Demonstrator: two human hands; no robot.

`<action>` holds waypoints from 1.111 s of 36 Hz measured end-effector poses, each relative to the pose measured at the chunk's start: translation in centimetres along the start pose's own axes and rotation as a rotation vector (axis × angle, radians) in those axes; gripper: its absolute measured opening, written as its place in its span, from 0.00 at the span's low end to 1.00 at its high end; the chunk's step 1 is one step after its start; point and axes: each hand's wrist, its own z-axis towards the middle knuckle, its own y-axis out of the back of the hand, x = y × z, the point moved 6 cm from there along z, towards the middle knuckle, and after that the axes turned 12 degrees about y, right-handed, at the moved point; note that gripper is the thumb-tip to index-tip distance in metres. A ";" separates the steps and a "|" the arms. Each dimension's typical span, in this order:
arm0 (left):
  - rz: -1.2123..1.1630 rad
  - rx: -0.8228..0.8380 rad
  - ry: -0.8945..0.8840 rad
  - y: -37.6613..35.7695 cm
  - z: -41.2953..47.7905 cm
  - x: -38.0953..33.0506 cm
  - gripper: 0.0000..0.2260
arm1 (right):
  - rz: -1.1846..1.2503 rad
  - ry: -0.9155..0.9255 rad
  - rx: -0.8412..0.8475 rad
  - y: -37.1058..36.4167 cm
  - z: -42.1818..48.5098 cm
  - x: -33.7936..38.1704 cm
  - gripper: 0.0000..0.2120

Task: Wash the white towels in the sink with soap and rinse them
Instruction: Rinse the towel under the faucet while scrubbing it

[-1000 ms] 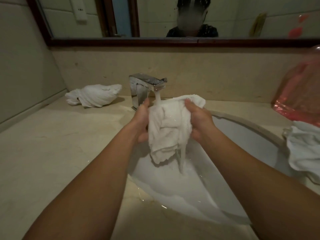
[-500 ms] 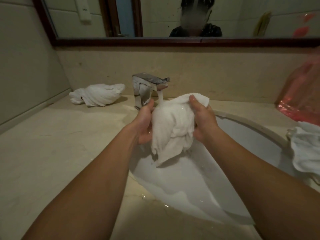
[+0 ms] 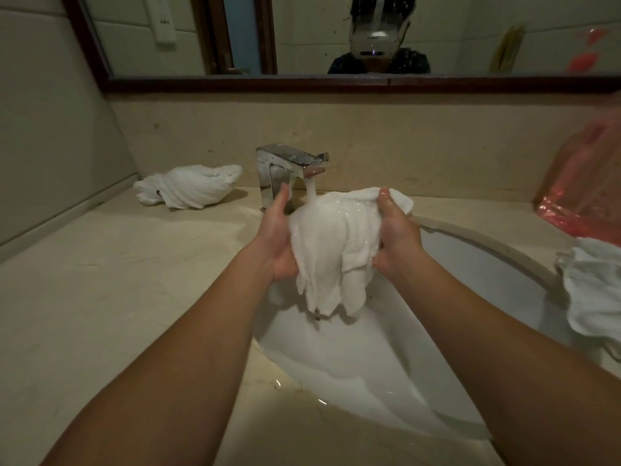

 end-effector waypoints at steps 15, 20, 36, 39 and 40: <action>0.356 -0.614 -0.300 1.8 0.3 -2.2 0.33 | -0.218 0.182 0.103 -0.7 -1.3 1.4 0.11; 0.460 -0.739 -0.501 1.9 -1.1 -3.1 0.29 | -0.312 0.287 0.146 -0.9 -1.6 2.7 0.14; 0.165 -0.460 -0.173 3.8 3.5 -1.3 0.58 | -0.045 -0.038 0.186 -3.2 -1.9 -0.6 0.20; 0.252 -0.388 -0.166 4.9 6.6 -1.1 0.61 | -0.004 -0.022 0.224 -3.8 -1.2 -0.3 0.25; 0.274 -0.367 -0.162 4.6 6.5 -1.0 0.61 | -0.005 -0.021 0.233 -3.8 -1.1 -0.4 0.25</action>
